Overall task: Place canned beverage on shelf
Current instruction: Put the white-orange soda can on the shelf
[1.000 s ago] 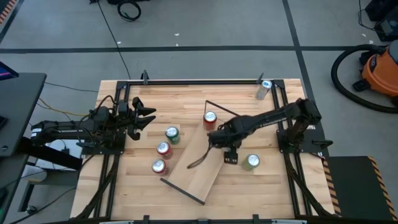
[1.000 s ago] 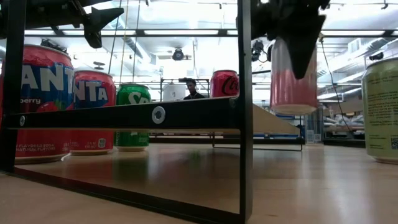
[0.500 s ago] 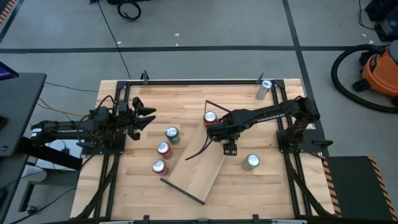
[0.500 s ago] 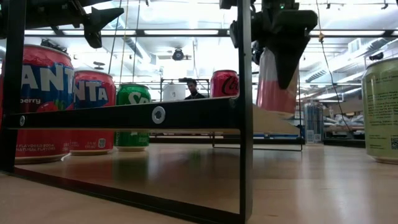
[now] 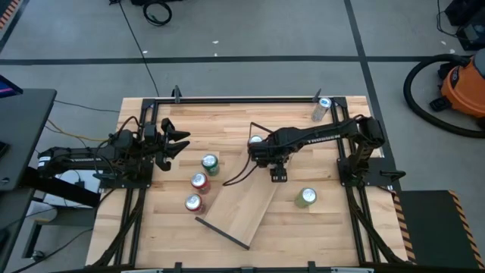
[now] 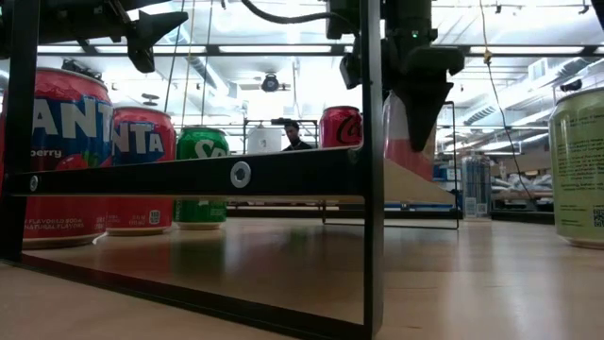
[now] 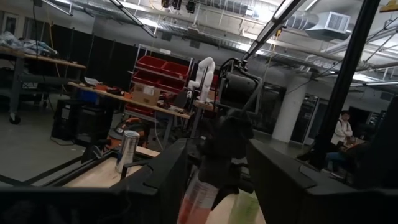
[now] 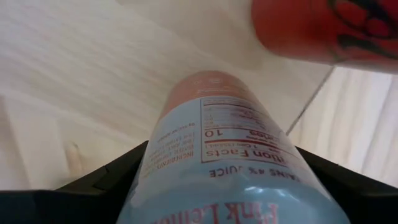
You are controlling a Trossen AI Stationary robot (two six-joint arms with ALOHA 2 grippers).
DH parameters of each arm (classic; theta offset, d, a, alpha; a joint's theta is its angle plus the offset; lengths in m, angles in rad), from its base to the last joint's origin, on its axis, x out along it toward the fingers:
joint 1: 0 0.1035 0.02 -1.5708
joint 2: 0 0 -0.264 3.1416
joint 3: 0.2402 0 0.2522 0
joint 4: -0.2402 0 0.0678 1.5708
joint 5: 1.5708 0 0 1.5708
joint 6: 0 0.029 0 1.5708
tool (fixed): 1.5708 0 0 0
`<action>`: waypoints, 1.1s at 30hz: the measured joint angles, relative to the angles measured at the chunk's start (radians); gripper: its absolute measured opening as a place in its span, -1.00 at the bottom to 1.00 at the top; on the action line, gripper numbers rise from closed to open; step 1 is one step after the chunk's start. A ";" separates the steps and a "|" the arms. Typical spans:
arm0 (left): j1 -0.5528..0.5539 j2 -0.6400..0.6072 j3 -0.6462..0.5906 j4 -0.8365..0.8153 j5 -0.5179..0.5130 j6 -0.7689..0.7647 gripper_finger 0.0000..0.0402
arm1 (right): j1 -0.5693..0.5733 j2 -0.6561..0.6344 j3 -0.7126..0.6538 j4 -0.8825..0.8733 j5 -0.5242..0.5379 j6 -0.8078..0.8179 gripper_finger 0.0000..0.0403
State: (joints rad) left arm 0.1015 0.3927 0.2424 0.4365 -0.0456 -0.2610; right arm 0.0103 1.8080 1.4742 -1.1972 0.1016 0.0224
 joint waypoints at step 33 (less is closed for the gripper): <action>0.000 0.000 0.000 0.000 -0.004 0.006 -0.12 | -0.054 0.004 0.002 0.030 -0.039 -0.041 0.79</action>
State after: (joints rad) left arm 0.1013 0.3927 0.2424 0.4362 -0.0498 -0.2554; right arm -0.0433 1.8122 1.4757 -1.1671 0.0628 -0.0185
